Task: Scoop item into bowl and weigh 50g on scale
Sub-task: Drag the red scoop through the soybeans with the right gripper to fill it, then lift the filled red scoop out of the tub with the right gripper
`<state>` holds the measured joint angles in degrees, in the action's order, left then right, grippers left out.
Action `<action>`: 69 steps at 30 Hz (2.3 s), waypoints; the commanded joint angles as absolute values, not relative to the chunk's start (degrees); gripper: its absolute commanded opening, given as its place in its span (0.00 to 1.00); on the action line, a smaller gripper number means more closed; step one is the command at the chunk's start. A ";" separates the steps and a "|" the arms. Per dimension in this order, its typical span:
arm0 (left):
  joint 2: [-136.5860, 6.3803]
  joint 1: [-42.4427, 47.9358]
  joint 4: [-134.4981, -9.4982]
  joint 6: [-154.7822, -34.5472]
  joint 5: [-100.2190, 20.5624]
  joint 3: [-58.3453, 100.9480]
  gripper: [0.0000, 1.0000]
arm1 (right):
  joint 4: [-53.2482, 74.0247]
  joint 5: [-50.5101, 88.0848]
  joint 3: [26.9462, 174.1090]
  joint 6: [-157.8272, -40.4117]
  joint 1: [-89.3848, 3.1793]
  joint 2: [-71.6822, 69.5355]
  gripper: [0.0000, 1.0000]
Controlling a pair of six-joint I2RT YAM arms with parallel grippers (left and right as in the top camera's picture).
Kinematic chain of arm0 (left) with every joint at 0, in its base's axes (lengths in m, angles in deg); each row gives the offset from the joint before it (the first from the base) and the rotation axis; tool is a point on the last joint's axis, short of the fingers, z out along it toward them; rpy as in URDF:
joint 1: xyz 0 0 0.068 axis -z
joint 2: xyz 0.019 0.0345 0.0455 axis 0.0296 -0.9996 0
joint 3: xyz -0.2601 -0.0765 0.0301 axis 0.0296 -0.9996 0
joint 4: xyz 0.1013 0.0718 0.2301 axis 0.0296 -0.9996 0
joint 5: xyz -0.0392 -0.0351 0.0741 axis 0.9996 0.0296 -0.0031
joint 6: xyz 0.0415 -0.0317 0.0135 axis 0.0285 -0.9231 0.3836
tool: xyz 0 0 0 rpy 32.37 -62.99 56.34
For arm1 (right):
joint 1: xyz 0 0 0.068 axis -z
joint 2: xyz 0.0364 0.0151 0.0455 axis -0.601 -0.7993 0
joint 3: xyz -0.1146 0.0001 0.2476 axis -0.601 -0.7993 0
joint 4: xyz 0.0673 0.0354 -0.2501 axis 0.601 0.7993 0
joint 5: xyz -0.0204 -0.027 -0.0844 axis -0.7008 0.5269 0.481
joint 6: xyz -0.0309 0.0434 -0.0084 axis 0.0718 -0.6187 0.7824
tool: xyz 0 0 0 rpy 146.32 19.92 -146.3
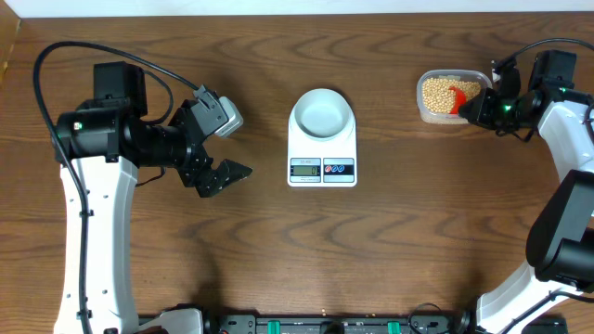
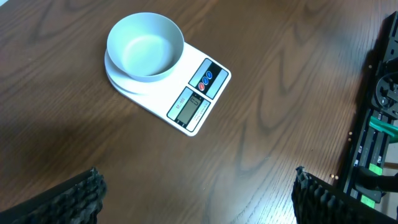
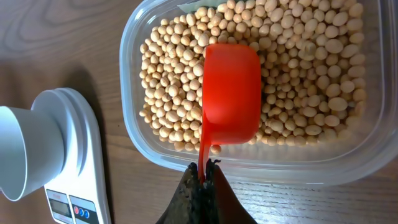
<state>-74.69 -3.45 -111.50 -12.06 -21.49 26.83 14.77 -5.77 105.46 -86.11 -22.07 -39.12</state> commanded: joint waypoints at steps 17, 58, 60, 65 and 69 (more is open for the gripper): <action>-74.69 -3.60 -111.92 -11.51 -21.64 26.50 0.98 | 14.46 -17.57 105.57 -88.65 -16.71 -43.60 0.01; -74.69 -3.60 -111.90 -11.53 -21.64 26.50 0.98 | 13.61 -34.47 105.57 -89.04 -7.22 -43.60 0.01; -74.69 -3.60 -111.90 -11.51 -21.64 26.50 0.98 | 13.61 -34.88 105.57 -89.04 -7.20 -43.60 0.01; -74.69 -3.60 -111.92 -11.51 -21.64 26.50 0.98 | 13.63 -36.63 105.57 -89.04 -7.25 -43.60 0.01; -74.69 -3.60 -111.90 -11.53 -21.64 26.50 0.98 | 13.63 -36.78 105.57 -89.04 -7.25 -43.60 0.01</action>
<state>-74.69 -3.45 -111.50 -12.06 -21.49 26.83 13.74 -33.72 105.46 -88.74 -7.49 -43.22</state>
